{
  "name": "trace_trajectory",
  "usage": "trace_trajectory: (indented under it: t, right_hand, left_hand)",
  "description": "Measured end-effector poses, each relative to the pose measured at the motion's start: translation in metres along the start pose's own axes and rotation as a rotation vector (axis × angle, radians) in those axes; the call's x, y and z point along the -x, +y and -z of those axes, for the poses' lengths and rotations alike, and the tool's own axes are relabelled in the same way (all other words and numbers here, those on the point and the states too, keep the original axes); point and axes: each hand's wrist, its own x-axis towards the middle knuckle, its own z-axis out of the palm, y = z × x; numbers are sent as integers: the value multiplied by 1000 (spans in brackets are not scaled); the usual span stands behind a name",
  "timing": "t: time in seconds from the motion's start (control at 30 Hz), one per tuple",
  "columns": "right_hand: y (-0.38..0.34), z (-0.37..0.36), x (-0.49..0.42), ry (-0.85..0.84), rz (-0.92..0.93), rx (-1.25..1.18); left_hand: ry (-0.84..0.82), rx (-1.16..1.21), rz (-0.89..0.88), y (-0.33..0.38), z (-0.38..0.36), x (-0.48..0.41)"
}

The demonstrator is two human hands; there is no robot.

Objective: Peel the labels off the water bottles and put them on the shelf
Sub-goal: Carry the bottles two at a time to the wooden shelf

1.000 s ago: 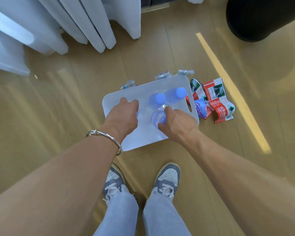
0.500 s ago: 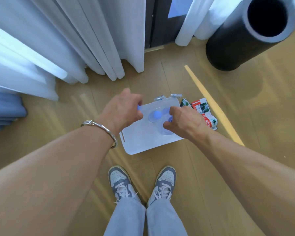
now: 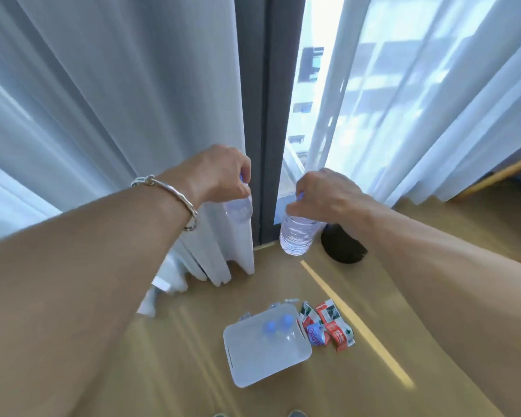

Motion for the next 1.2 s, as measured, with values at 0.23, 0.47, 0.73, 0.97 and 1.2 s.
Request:
trace_trajectory:
  t: [0.23, 0.47, 0.73, 0.97, 1.2]
  right_hand:
    - [-33, 204, 42, 235, 38, 102]
    - [-69, 361, 104, 511, 76, 196]
    - [-107, 471, 174, 676, 165, 242]
    - [-128, 515, 216, 777, 256, 219]
    - [-133, 517, 220, 745, 331, 242]
  left_hand:
    - [195, -90, -11, 68, 203, 32]
    - [389, -197, -79, 135, 350, 92]
    - [727, -350, -143, 185, 449, 158]
    - [896, -486, -203, 208, 482, 192]
    - [891, -496, -129, 206, 482, 202]
